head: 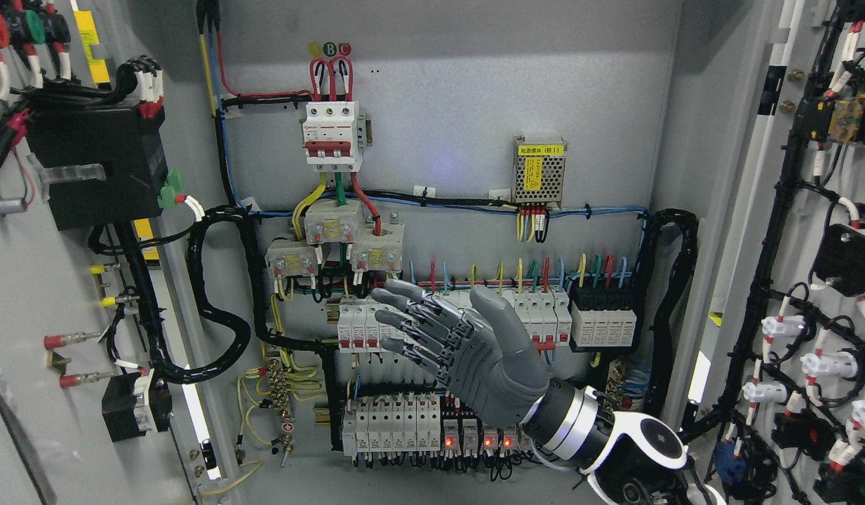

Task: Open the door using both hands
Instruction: 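Swing the closed door open with the right hand's back, then withdraw the right hand down out of view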

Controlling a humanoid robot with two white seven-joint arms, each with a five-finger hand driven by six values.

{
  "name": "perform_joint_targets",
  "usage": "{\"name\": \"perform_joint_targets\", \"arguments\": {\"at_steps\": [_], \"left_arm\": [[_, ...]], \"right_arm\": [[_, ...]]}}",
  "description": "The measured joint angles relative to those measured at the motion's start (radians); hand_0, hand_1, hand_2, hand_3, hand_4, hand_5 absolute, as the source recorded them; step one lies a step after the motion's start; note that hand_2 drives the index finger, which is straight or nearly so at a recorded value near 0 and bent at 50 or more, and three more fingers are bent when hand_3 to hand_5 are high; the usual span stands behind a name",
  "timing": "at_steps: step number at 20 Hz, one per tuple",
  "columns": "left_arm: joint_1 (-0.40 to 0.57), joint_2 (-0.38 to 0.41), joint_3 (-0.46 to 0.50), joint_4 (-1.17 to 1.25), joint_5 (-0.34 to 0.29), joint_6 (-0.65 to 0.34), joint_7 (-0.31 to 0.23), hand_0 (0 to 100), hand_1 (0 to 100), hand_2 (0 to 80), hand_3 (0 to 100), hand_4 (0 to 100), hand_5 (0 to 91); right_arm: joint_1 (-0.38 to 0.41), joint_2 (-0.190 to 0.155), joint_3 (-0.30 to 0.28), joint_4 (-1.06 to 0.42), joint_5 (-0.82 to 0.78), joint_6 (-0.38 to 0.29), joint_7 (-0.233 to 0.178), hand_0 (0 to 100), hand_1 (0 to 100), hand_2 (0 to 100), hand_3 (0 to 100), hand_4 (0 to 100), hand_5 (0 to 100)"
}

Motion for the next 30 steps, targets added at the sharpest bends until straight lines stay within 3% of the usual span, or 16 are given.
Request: {"name": "perform_joint_targets", "arguments": {"at_steps": [9, 18, 30], "left_arm": [[0.0, 0.0, 0.0, 0.0, 0.0, -0.003, 0.0, 0, 0, 0.0, 0, 0, 0.0], [0.0, 0.0, 0.0, 0.0, 0.0, -0.003, 0.0, 0, 0, 0.0, 0, 0, 0.0], [0.0, 0.0, 0.0, 0.0, 0.0, -0.004, 0.0, 0, 0, 0.0, 0, 0, 0.0]], "right_arm": [[0.037, -0.018, 0.124, -0.045, 0.0, -0.006, 0.0, 22, 1, 0, 0, 0, 0], [0.07, -0.012, 0.252, -0.081, 0.033, -0.009, 0.0, 22, 1, 0, 0, 0, 0], [0.078, 0.055, 0.375, -0.096, 0.096, -0.015, -0.008, 22, 1, 0, 0, 0, 0]]}}
